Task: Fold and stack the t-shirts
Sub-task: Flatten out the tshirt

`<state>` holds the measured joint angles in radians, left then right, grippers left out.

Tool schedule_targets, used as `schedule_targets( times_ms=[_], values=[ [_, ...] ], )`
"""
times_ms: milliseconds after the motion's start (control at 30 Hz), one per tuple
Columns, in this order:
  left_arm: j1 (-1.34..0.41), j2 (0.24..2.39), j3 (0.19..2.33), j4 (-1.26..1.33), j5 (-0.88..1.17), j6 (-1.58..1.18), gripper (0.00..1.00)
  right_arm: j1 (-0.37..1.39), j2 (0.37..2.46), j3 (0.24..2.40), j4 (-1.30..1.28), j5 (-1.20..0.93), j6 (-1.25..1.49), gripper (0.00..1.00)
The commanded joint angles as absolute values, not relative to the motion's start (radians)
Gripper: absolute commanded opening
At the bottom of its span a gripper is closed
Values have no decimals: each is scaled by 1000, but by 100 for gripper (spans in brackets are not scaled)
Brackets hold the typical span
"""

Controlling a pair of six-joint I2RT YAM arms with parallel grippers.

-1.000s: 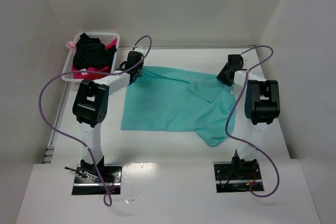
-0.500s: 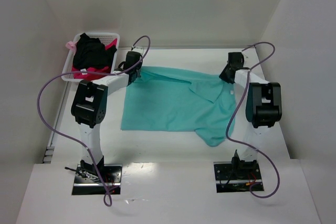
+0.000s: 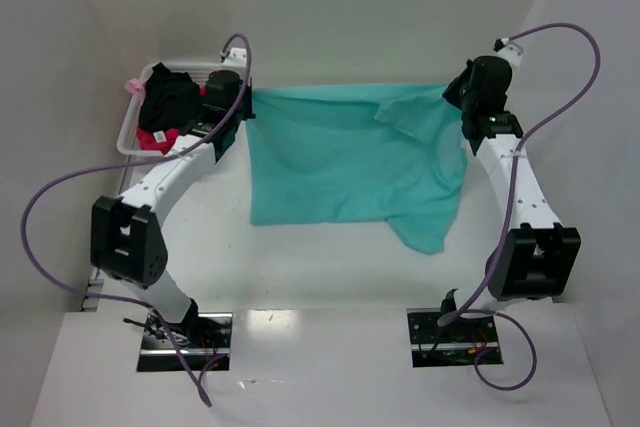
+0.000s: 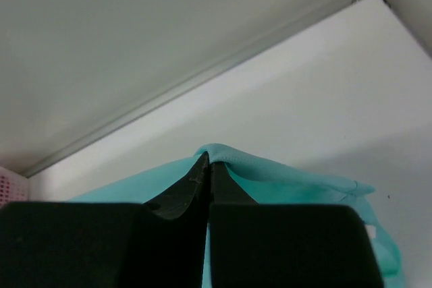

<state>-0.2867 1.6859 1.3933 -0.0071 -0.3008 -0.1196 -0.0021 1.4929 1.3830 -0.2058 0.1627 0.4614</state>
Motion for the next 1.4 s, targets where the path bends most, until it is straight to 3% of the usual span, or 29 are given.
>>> schedule_targets(
  times_ms=[0,300,1067,1233,1367],
  values=[
    [-281,1565,1445,9,-330,-121,0,6,1422,1500,-184,207,423,1],
    [-281,1349,1494,-5,-388,-58,0,6,1318,1715,-218,232,351,1],
    [-290,948,1451,-110,-420,35,0,6,781,1583,-429,201,365,1],
    [-290,951,1506,-176,-420,35,0,6,742,1583,-520,176,436,1],
    [-311,1081,1528,-186,-455,35,0,6,804,1504,-538,202,468,1]
  ],
)
